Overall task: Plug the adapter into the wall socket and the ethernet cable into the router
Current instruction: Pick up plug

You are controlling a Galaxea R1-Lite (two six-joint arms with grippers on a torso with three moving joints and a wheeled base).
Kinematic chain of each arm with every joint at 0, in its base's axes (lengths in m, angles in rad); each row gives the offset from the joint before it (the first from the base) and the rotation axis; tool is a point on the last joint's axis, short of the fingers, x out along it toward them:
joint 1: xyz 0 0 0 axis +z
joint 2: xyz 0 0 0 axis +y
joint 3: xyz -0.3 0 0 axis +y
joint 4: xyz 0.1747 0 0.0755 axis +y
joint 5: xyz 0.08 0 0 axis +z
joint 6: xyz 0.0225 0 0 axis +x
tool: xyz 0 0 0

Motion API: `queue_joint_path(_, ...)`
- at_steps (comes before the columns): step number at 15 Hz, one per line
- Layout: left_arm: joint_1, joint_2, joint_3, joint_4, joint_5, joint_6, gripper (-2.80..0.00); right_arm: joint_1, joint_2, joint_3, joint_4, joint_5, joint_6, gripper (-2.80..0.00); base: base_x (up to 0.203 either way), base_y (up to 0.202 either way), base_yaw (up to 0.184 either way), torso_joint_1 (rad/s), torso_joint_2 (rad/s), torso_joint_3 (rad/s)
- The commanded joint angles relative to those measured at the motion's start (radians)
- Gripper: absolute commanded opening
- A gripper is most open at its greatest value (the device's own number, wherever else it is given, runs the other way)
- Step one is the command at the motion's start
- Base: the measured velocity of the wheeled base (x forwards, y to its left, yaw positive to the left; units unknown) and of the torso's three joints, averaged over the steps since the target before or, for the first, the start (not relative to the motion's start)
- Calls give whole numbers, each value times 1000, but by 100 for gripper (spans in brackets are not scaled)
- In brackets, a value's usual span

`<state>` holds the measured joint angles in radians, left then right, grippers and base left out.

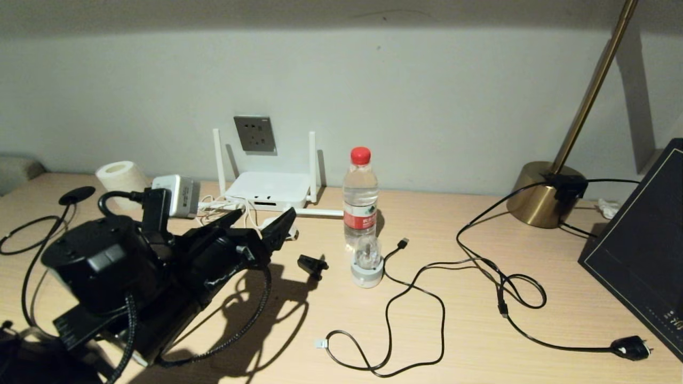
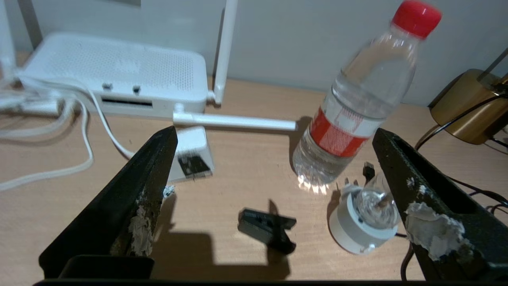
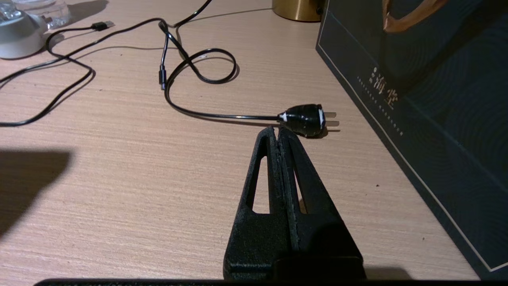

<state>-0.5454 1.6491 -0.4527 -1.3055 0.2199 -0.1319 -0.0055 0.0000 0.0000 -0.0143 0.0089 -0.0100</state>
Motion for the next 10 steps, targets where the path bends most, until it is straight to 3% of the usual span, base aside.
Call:
queue_joint_path(1, 33, -111, -121, 245, -14, 30, 0, 1, 0, 5, -1, 0, -1, -280, 0, 0, 0, 88, -284, -204)
queue_joint_path(4, 175, -153, -271, 527, -108, 161, 0, 1, 2, 5, -1, 0, -1, -280, 0, 0, 0, 143, -438, -289)
queue_joint_path(8, 339, -111, -322, 684, -282, 406, 0, 0, 2, 5, -1, 0, -1, -280, 0, 0, 0, 188, -528, -340)
queue_joint_path(10, 404, -51, -350, 760, -358, 559, 0, 1, 2, 5, -1, 0, -1, -280, 0, 0, 0, 141, -367, -220)
